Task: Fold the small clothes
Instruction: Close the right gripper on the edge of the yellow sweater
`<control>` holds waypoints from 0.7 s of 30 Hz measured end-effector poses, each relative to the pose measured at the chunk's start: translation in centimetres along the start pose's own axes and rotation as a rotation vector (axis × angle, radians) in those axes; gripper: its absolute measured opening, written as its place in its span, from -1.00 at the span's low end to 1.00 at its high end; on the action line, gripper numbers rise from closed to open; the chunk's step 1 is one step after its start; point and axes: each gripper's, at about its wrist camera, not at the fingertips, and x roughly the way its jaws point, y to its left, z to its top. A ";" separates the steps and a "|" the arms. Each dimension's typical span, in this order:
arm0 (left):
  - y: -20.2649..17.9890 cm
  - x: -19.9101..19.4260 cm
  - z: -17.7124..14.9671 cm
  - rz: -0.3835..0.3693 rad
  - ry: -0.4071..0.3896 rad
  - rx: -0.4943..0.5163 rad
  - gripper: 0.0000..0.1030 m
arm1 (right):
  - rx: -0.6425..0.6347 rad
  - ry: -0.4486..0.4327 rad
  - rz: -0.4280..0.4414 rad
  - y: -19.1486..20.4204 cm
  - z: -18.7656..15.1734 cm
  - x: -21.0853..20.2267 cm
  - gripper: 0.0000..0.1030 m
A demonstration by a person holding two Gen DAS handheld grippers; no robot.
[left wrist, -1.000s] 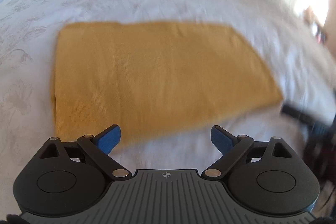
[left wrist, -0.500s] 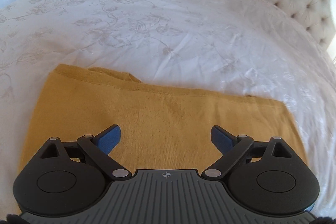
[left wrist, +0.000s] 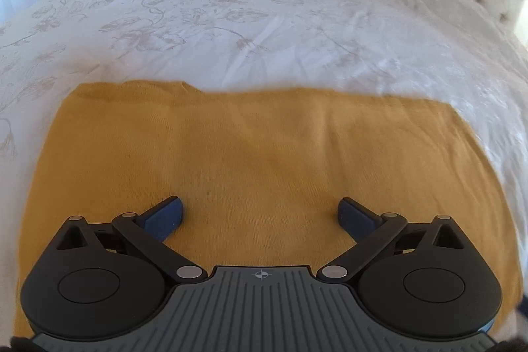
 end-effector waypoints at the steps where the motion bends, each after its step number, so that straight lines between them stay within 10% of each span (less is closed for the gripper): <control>1: -0.3 -0.7 -1.0 0.000 -0.012 0.023 0.97 | 0.001 0.000 0.000 0.0 0.0 0.0 1.00; 21: 7.6 -6.2 -4.0 -0.107 -0.182 -0.019 0.96 | 0.152 0.060 0.061 -2.0 3.5 1.4 1.00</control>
